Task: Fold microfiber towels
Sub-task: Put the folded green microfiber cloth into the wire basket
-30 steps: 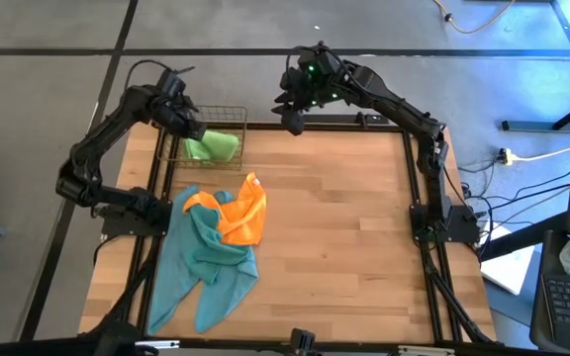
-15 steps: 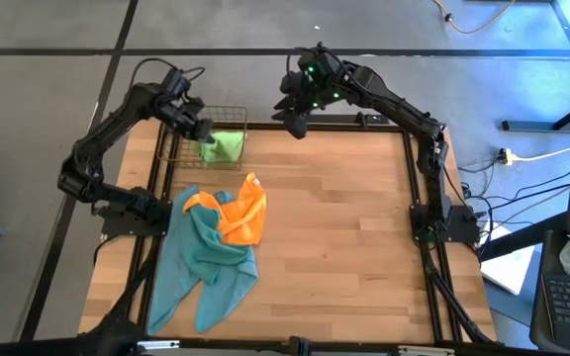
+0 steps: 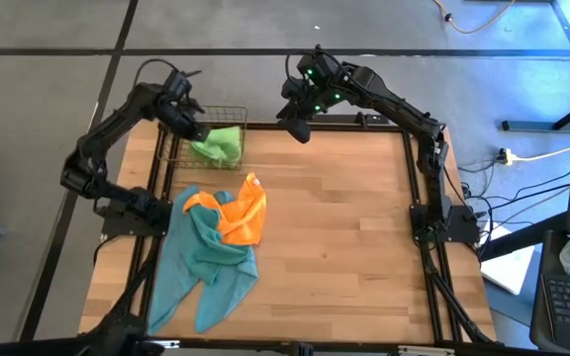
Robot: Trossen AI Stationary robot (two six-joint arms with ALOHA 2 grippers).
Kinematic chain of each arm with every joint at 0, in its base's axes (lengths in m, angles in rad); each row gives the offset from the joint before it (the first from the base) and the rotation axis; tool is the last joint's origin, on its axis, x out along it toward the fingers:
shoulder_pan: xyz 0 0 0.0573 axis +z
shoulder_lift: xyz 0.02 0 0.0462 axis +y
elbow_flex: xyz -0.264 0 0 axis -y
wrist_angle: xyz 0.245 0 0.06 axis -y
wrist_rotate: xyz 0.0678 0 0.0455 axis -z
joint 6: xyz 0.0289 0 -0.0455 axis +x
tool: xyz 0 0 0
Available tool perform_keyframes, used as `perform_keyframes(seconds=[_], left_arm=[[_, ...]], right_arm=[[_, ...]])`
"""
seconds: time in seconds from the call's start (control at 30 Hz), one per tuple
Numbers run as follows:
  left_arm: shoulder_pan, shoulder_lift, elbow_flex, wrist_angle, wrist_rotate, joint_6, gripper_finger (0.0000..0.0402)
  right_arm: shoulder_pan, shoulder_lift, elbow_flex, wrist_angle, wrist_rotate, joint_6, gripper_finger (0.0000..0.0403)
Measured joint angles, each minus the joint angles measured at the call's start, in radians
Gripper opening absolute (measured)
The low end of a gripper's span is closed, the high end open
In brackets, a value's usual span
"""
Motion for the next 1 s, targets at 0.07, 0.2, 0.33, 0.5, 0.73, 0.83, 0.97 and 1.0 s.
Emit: perform_keyframes(seconds=[0.07, 0.2, 0.33, 0.5, 0.73, 0.83, 0.97, 1.0], left_arm=[[-0.006, 0.013, -0.029, 0.05, -0.072, 0.023, 0.0], [-0.027, 0.046, -0.058, 0.113, -0.186, 0.052, 0.0], [-0.045, 0.091, -0.06, 0.146, -0.236, 0.095, 0.0], [-0.057, 0.15, -0.06, 0.158, -0.326, 0.128, 0.0], [-0.059, 0.17, -0.06, 0.143, -0.431, 0.169, 0.0001], [-0.062, 0.17, -0.06, 0.143, -0.441, 0.163, 0.0012], [-0.072, 0.17, -0.06, 0.142, -0.45, 0.169, 0.0039], [-0.074, 0.17, -0.06, 0.142, -0.45, 0.184, 0.0045]], right_arm=[[0.0, 0.0, 0.0, 0.003, 0.0, -0.001, 0.0156], [0.0, 0.0, 0.0, 0.007, 0.0, 0.001, 0.0156], [0.0, 0.0, 0.0, 0.028, 0.0, 0.001, 0.0156], [0.0, 0.0, 0.0, 0.056, 0.001, -0.001, 0.0156], [0.0, 0.0, 0.0, 0.074, 0.003, 0.0, 0.0156], [0.0, 0.0, 0.0, 0.074, 0.003, 0.003, 0.0156], [0.0, 0.0, 0.0, 0.073, 0.002, 0.022, 0.0156], [0.0, 0.0, 0.0, 0.073, 0.002, 0.023, 0.0156]])
